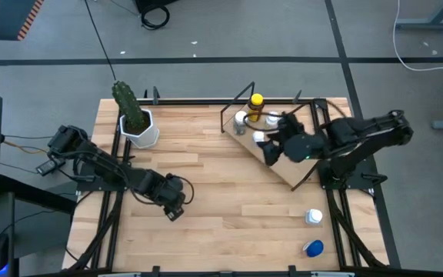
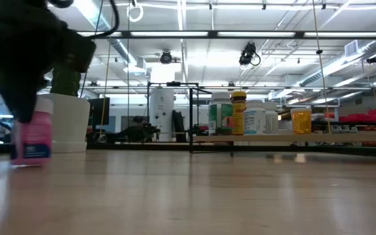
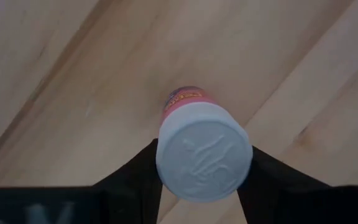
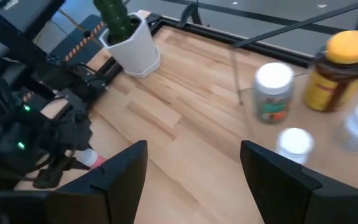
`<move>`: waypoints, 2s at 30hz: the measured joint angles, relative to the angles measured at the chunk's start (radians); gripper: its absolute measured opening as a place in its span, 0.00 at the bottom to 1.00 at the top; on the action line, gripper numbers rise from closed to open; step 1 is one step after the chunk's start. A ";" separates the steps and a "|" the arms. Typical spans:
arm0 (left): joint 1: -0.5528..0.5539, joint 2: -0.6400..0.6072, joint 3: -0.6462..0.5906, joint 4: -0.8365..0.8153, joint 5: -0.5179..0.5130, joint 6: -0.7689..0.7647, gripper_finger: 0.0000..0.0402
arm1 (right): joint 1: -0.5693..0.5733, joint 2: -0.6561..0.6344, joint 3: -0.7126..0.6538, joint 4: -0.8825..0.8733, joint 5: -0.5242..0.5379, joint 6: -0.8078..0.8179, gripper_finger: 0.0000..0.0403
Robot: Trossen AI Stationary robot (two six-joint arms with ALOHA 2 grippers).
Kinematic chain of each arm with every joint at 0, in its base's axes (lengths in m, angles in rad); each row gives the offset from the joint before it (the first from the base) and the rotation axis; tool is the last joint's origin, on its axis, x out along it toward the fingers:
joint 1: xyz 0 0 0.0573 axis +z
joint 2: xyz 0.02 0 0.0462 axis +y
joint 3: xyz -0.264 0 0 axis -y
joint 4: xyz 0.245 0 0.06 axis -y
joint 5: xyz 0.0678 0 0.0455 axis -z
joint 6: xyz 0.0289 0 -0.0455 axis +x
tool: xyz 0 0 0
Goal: Pick and place medicine bottles onto shelf by color
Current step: Put the pink medicine bottle on the shelf
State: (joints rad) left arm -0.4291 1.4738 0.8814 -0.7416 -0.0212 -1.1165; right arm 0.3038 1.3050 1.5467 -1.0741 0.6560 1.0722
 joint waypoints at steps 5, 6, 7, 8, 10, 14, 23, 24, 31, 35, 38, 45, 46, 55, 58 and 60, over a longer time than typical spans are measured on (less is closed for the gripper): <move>0.059 0.000 0.000 0.098 0.000 0.029 0.41 | 0.000 -0.098 0.000 -0.097 0.000 0.008 0.65; 0.071 0.000 0.001 0.106 0.000 0.029 0.41 | 0.000 -0.118 0.000 -0.110 0.000 0.013 0.65; 0.081 0.000 0.005 0.109 0.000 0.032 0.41 | 0.000 -0.137 0.000 -0.119 0.000 0.015 0.65; 0.092 0.000 0.009 0.115 -0.001 0.039 0.41 | 0.000 -0.156 0.000 -0.125 -0.001 0.015 0.65; 0.116 0.000 0.022 0.125 -0.005 0.058 0.41 | 0.000 -0.191 0.000 -0.141 -0.001 0.016 0.65; 0.174 0.007 0.077 0.136 -0.032 0.103 0.41 | 0.000 -0.238 0.000 -0.188 -0.002 0.010 0.65; 0.279 0.207 0.372 0.064 -0.019 0.265 0.41 | 0.000 -0.269 0.001 -0.309 -0.033 -0.031 0.65; 0.284 0.237 0.418 0.063 -0.013 0.277 0.41 | 0.000 -0.271 0.001 -0.324 -0.039 -0.035 0.65; 0.305 0.472 0.718 -0.037 -0.010 0.366 0.42 | 0.000 -0.273 0.001 -0.383 -0.055 -0.036 0.65; 0.317 0.599 0.850 -0.111 -0.007 0.380 0.42 | 0.000 -0.270 0.001 -0.383 -0.073 -0.035 0.65; 0.321 0.669 0.930 -0.116 0.001 0.381 0.43 | 0.000 -0.266 0.001 -0.384 -0.114 -0.041 0.65; 0.321 0.785 1.071 -0.173 -0.011 0.381 0.42 | 0.000 -0.264 0.001 -0.392 -0.200 -0.078 0.65; 0.321 0.799 1.081 -0.181 -0.012 0.380 0.43 | 0.000 -0.264 0.001 -0.392 -0.203 -0.081 0.65; 0.328 0.818 1.080 -0.199 -0.006 0.405 0.46 | 0.000 -0.264 0.001 -0.391 -0.209 -0.092 0.65; 0.336 0.818 1.091 -0.204 0.009 0.420 0.48 | 0.000 -0.260 0.001 -0.391 -0.209 -0.096 0.65; 0.341 0.818 1.102 -0.212 0.022 0.421 0.51 | 0.000 -0.253 0.001 -0.391 -0.214 -0.096 0.66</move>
State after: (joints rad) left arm -0.0885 2.2920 1.9833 -0.9535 0.0006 -0.6956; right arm 0.3042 1.0515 1.5475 -1.4651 0.4424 0.9757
